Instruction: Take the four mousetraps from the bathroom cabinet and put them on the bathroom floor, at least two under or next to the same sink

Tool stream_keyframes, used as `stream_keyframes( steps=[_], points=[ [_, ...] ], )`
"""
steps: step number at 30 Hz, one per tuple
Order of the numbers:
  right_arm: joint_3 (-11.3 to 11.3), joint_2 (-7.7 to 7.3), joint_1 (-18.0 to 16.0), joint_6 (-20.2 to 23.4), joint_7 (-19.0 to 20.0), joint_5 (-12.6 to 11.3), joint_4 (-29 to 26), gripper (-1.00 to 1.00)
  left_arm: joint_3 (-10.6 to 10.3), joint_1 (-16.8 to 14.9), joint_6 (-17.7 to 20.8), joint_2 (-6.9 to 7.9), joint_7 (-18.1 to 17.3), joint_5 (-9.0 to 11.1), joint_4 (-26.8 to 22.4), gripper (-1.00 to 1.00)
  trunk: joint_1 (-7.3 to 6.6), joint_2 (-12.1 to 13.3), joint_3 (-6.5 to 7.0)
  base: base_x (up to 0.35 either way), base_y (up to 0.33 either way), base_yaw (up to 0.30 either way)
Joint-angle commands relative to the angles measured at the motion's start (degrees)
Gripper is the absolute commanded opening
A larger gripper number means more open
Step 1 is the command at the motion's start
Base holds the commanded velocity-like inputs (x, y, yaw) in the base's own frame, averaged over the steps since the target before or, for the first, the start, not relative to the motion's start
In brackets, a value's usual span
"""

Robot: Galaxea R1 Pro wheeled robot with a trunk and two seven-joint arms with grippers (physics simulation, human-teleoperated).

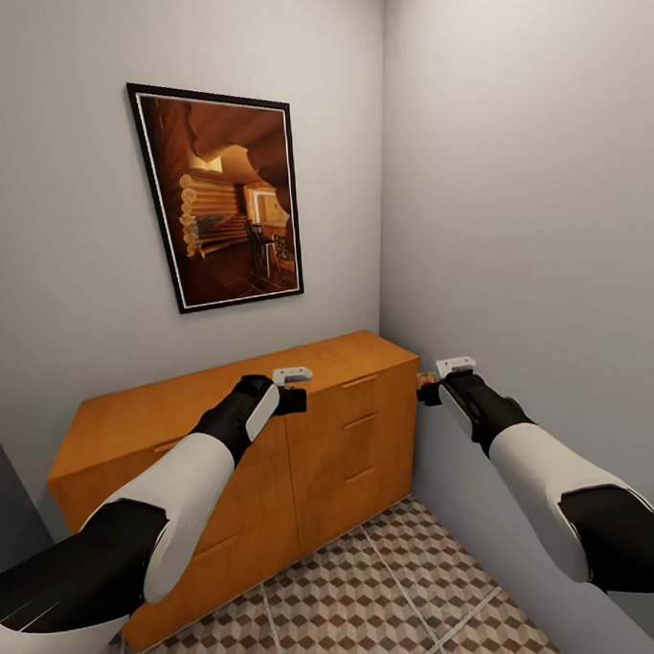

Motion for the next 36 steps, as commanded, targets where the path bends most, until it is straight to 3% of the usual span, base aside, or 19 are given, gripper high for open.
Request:
stream_keyframes(
  steps=[1, 13, 25, 31, 36],
  points=[
    [0.4, -0.06, 0.0, 0.3, -0.5, -0.5, -0.1, -1.0, -0.3, 0.0, 0.2, 0.0, 0.5, 0.5, 0.0, -1.0, 0.0, 0.0, -0.07, -0.057, 0.0, 0.0],
    [0.4, -0.06, 0.0, 0.3, 0.1, -0.6, 0.0, -1.0, -0.3, 0.0, 0.2, 0.0, 0.5, 0.3, 0.0, -1.0, 0.0, 0.0, -0.07, -0.219, 0.0, 0.0],
    [0.4, -0.13, 0.0, 0.3, 0.2, -0.6, 0.1, -1.0, -0.3, 0.0, 0.1, 0.0, 0.5, 0.5, 0.0, -1.0, 0.0, 0.0, -0.07, -0.026, 0.0, 0.0],
    [0.6, -0.91, 1.9, -1.6, 2.5, 1.9, 2.0, -1.0, -0.1, 1.9, -1.8, 1.97, -1.0, 0.7, 2.0, -1.0, 0.0, 0.0, -0.07, 0.0, 0.0, 0.0],
    [0.6, -0.82, 3.6, -3.0, 1.7, 0.9, 3.6, -1.0, -0.1, 3.6, -3.0, 3.61, -0.3, 0.6, 3.6, -1.0, 0.0, 0.0, -0.07, 0.0, 0.0, 0.0]
  ],
)
